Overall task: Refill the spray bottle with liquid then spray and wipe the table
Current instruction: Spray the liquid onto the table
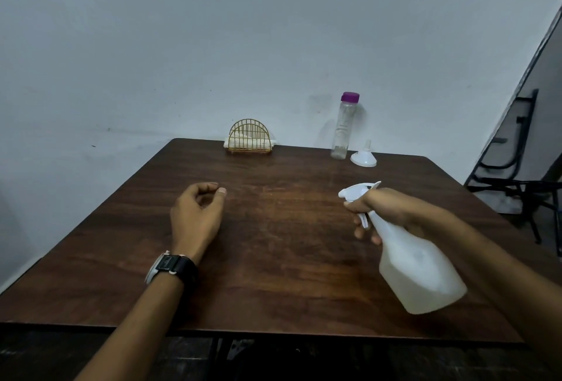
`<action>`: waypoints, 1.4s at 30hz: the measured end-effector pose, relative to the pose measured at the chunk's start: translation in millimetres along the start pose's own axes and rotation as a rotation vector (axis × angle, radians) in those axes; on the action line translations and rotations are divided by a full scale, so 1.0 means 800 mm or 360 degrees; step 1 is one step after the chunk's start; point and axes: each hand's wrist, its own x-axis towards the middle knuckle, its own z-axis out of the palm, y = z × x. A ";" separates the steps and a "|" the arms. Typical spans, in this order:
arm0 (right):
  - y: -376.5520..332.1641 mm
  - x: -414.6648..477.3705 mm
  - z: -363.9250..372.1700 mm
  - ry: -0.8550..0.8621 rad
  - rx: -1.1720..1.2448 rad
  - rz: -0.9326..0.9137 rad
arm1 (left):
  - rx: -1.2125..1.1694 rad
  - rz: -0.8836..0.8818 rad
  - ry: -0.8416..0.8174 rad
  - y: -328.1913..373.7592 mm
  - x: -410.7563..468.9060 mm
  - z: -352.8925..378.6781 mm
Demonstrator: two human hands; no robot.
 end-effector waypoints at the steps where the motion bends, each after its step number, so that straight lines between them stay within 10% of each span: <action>1: 0.001 0.001 0.002 0.0030 -0.0005 0.0023 | -0.0015 0.0004 0.0002 0.001 -0.001 0.001; 42: 0.038 -0.078 -0.024 0.0169 -0.0102 0.0008 | -0.0189 0.0138 -0.0338 0.038 -0.066 0.100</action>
